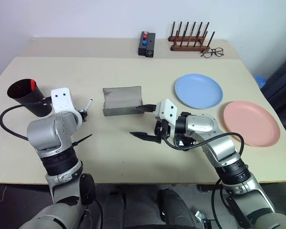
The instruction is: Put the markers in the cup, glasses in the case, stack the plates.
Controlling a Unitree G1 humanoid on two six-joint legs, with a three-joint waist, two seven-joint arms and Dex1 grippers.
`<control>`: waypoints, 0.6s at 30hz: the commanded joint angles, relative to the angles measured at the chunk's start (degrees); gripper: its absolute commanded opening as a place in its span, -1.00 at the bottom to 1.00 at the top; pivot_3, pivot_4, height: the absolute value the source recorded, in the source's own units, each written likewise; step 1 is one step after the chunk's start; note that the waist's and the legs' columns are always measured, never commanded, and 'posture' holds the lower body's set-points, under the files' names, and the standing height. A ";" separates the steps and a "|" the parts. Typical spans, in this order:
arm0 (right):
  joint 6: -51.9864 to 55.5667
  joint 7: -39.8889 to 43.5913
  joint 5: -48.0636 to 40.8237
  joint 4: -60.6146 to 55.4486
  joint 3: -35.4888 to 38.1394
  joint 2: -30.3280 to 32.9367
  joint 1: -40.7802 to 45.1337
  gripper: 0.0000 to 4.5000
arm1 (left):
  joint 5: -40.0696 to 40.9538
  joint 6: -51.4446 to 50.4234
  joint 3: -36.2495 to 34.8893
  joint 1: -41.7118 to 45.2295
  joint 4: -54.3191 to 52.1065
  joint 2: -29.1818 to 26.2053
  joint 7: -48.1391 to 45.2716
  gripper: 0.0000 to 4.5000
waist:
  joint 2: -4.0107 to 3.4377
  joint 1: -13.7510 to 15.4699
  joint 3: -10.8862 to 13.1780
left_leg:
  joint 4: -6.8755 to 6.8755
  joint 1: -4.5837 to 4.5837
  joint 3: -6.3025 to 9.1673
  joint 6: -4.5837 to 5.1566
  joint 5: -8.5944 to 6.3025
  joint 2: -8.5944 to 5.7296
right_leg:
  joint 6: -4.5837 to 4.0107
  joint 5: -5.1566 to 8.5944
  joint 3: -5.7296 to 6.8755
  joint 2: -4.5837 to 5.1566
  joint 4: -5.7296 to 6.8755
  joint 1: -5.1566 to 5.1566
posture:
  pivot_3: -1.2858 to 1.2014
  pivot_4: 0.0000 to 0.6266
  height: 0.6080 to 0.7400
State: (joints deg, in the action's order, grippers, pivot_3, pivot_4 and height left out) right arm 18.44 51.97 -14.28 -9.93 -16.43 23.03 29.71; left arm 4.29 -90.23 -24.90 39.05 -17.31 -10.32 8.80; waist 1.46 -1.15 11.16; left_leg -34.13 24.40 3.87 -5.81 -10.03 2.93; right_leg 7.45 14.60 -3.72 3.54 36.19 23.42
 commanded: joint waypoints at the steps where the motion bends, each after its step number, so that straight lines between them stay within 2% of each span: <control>1: -0.51 -0.41 -0.32 -2.05 0.62 -0.53 0.28 1.00 | -0.35 2.42 1.44 1.76 3.50 -1.58 -1.38 0.40 | 0.00 -0.02 0.00 | 0.00 0.00 0.00 0.00 0.00 0.00 | 0.00 0.00 0.00 0.00 0.00 0.00 | 0.03 -0.52 0.98; 11: -0.22 -0.72 -0.36 -2.59 0.17 -0.95 0.13 1.00 | 0.92 5.62 1.60 4.91 14.82 -3.23 -5.81 0.40 | 0.00 0.04 0.00 | 0.01 -0.01 0.01 0.00 0.00 0.00 | 0.01 0.00 0.01 -0.01 0.02 0.01 | 0.03 -0.52 0.98; 14: -0.06 -0.76 -0.39 -2.89 0.10 -0.94 -0.07 1.00 | 0.90 8.01 1.59 4.68 15.72 -3.19 -6.30 0.06 | 0.00 0.07 0.00 | 0.01 -0.01 0.00 0.00 0.00 0.00 | 0.01 0.00 0.01 0.00 0.02 -0.01 | 0.03 -0.52 0.98; 18: 0.10 -0.78 -0.39 -3.15 0.04 -0.91 -0.25 1.00 | 1.69 10.07 0.89 4.74 16.32 -2.61 -7.27 -0.87 | 0.00 0.14 0.00 | 0.01 0.00 0.00 0.00 0.00 0.00 | 0.01 0.00 0.01 0.00 0.01 -0.01 | 0.03 -0.52 0.98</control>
State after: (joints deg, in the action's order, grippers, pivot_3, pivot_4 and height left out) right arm 18.76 51.36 -14.27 -10.47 -16.56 22.46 29.35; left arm 4.65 -80.93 -23.84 43.23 -0.86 -13.21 2.33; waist 1.46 -1.00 11.16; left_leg -34.12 24.40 3.87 -5.81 -10.02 2.93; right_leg 7.46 14.59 -3.71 3.54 36.20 23.42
